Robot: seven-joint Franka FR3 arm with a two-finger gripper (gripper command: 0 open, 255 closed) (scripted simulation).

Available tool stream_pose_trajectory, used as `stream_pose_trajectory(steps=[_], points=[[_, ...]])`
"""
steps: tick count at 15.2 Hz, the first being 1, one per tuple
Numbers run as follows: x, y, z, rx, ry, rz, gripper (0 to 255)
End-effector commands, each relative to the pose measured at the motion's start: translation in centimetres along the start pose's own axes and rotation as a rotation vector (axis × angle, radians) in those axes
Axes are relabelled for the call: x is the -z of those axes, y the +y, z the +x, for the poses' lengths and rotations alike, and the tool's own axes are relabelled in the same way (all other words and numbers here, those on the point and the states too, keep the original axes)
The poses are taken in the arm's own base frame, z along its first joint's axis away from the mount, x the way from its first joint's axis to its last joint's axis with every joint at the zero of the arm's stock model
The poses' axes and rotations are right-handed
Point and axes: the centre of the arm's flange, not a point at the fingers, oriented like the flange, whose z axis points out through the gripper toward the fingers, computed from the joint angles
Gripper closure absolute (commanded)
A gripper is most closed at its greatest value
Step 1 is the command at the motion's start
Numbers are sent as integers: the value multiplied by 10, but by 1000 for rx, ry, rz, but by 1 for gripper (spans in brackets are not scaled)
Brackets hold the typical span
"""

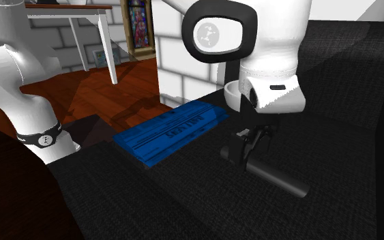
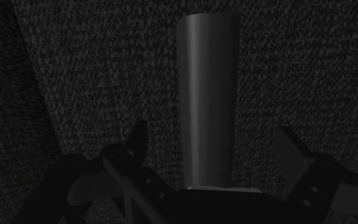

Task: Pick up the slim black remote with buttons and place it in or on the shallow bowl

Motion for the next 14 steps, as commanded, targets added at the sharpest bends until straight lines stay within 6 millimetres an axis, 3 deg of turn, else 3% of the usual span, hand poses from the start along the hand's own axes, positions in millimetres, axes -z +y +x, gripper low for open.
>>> stream_pose_trajectory(steps=[1,8,9,14], points=[[-9,0,0,0,1,0,0],[-9,0,0,0,1,0,0],[-9,0,0,0,1,0,255],[-8,1,0,0,1,0,255]])
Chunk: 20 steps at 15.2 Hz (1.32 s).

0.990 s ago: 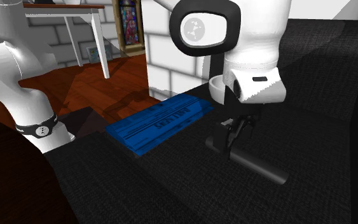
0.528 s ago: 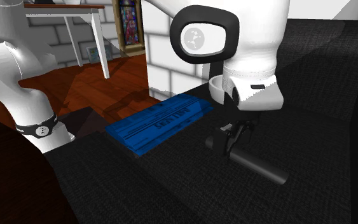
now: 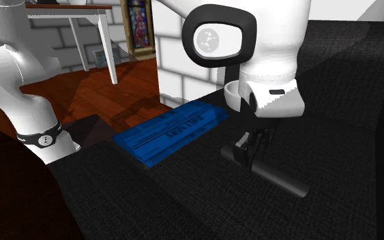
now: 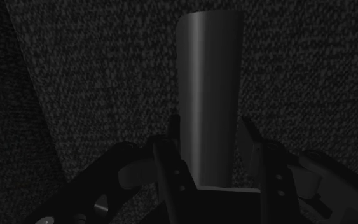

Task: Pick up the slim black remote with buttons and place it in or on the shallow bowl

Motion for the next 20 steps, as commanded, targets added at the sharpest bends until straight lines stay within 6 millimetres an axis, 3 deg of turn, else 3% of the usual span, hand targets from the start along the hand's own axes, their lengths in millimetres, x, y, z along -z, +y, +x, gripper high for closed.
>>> stream_pose_trajectory(steps=[1,4,20], points=[[-2,0,0,0,-3,-1,255],[-2,0,-1,0,-3,-1,255],[82,-7,0,0,-3,-1,255]])
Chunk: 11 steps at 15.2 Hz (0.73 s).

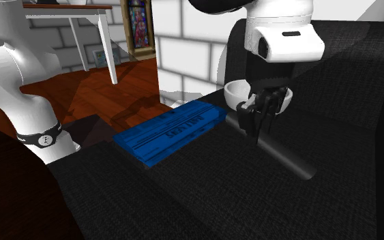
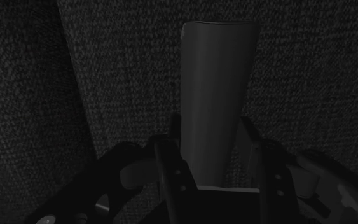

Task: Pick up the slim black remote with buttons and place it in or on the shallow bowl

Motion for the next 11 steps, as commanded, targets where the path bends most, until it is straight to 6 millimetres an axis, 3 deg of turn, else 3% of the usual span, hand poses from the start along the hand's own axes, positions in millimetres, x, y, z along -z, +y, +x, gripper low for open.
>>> stream_pose_trajectory(steps=[1,11], points=[[11,0,-1,0,0,0,255],[63,-4,-1,0,0,0,255]])
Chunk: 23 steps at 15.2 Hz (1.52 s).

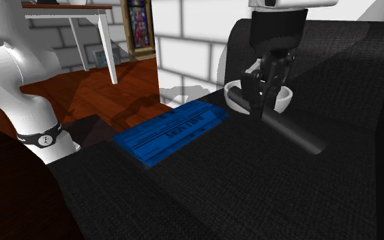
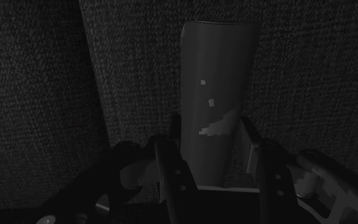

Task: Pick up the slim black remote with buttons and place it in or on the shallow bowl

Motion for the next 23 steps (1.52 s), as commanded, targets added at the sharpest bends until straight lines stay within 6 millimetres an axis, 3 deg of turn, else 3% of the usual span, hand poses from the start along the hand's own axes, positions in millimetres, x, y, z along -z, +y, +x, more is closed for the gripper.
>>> stream_pose_trajectory(steps=[1,4,23], points=[[11,-2,1,0,0,0,255],[24,-2,1,0,0,0,255],[1,-210,-139,0,0,0,255]])
